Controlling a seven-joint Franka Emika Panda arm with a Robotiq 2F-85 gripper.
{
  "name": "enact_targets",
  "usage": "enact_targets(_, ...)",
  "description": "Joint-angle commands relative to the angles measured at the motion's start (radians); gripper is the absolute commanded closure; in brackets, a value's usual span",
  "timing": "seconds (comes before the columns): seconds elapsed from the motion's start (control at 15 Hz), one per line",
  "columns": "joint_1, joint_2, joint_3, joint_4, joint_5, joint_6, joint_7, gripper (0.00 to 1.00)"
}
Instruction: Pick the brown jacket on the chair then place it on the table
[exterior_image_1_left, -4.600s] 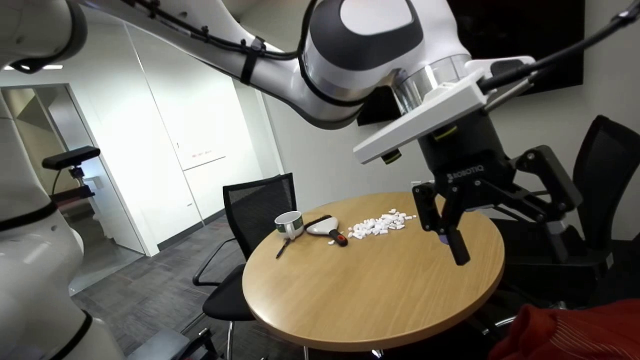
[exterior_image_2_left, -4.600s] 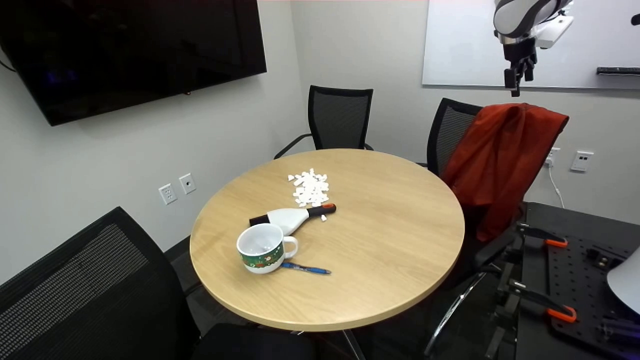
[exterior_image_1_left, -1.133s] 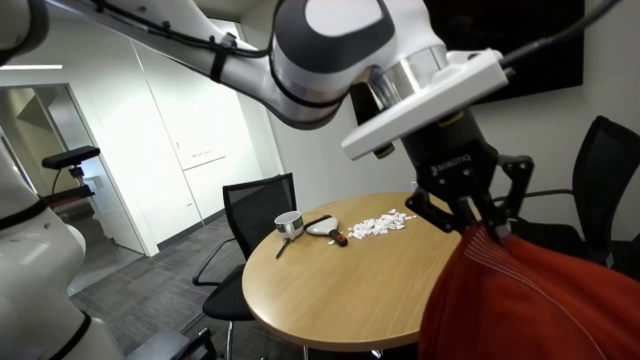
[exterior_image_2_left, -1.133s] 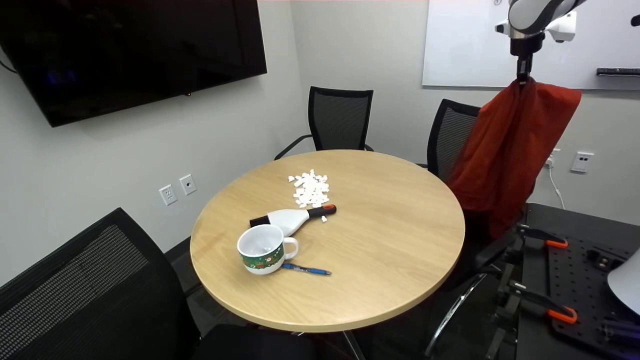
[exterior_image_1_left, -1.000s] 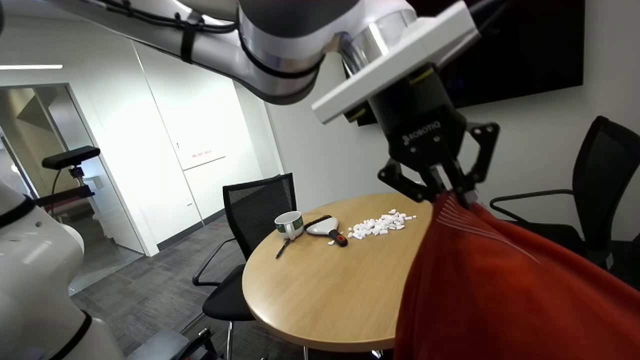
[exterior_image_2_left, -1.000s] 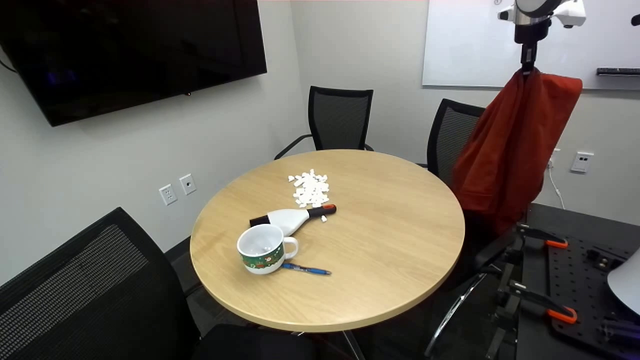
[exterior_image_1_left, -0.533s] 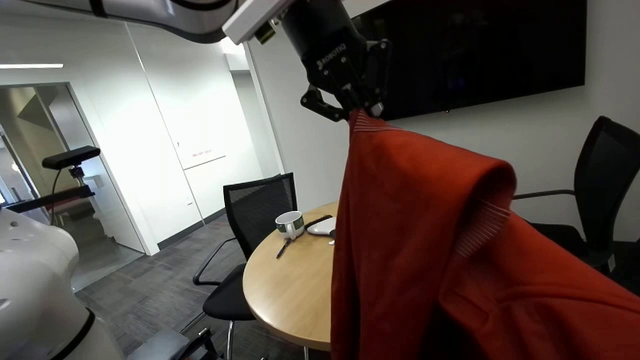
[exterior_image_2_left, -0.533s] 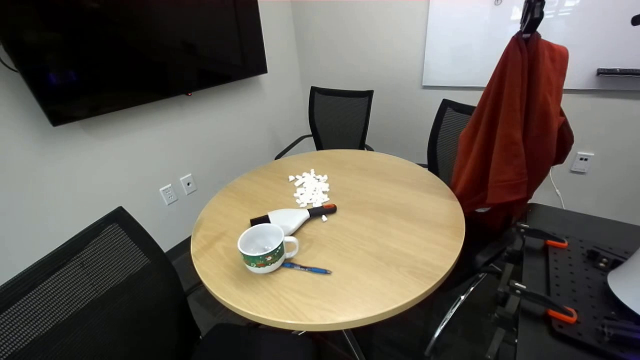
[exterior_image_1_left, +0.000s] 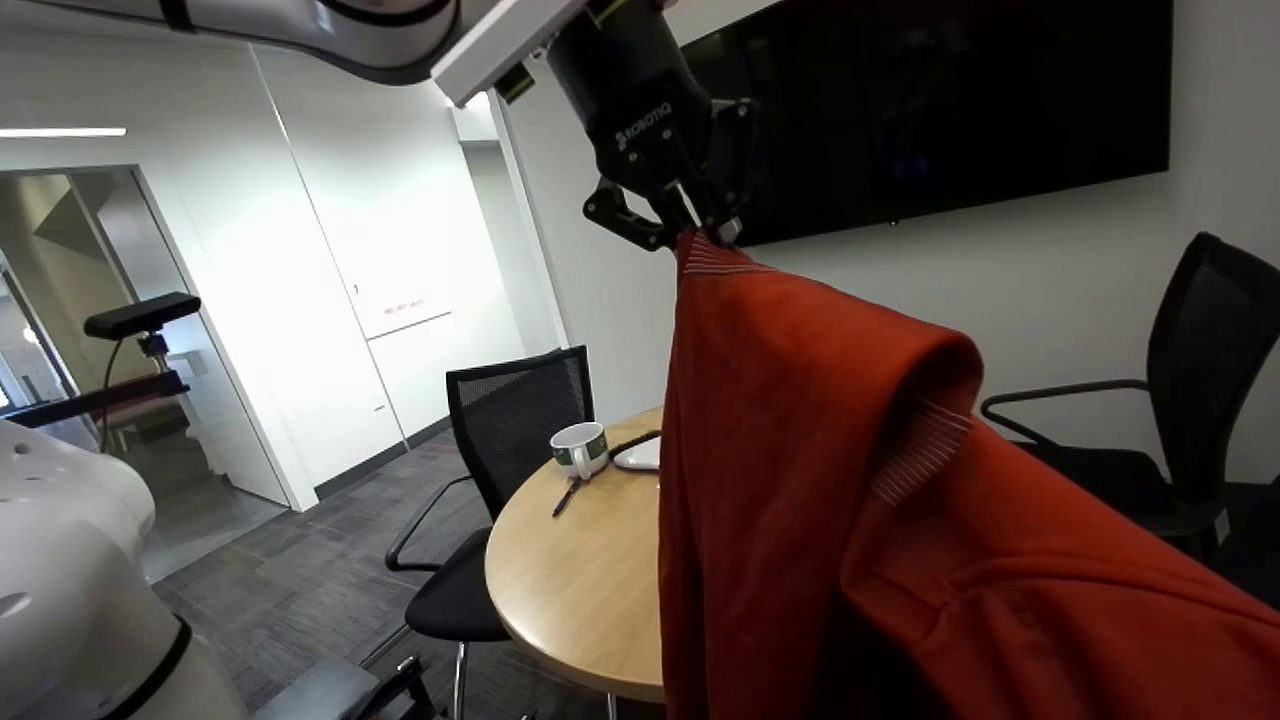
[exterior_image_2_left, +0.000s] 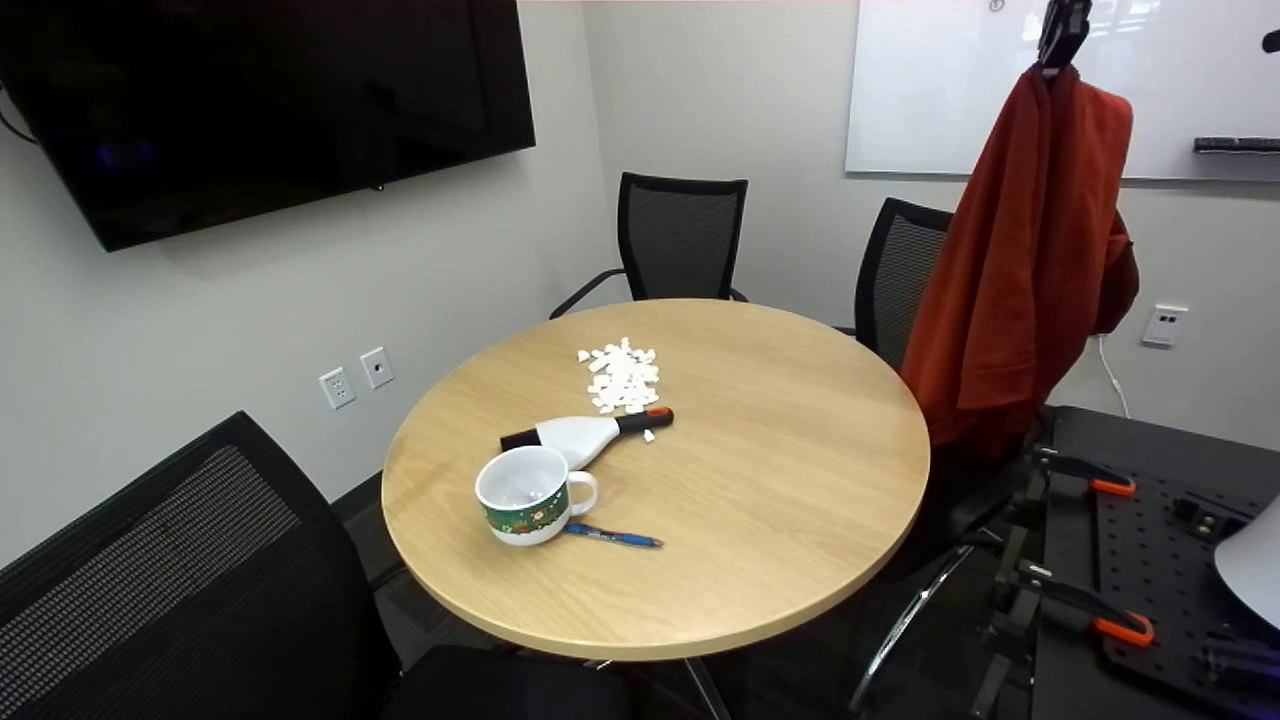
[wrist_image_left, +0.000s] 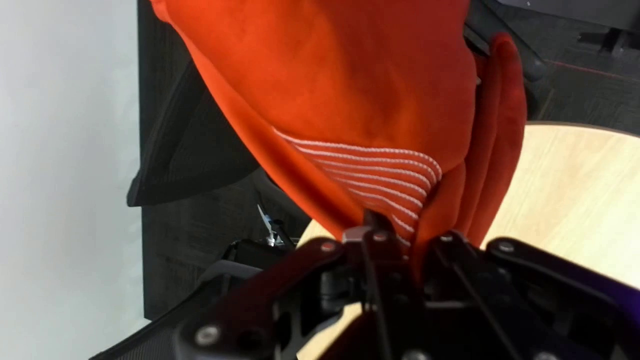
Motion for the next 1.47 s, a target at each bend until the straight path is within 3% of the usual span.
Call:
enact_targets(0.0, 0.099, -0.049, -0.021, 0.040, 0.175, -0.073, -0.058, 0.97)
enact_targets(0.33, 0.219, -0.103, 0.002, 0.140, 0.395, -0.249, -0.111, 0.97)
enact_targets(0.67, 0.310, -0.137, 0.039, 0.254, 0.491, -0.374, -0.123, 0.97)
enact_targets(1.13, 0.382, -0.068, 0.046, 0.278, 0.527, -0.272, -0.150, 0.97)
enact_targets(1.4, 0.373, 0.002, 0.039, 0.237, 0.522, -0.209, -0.205, 0.97)
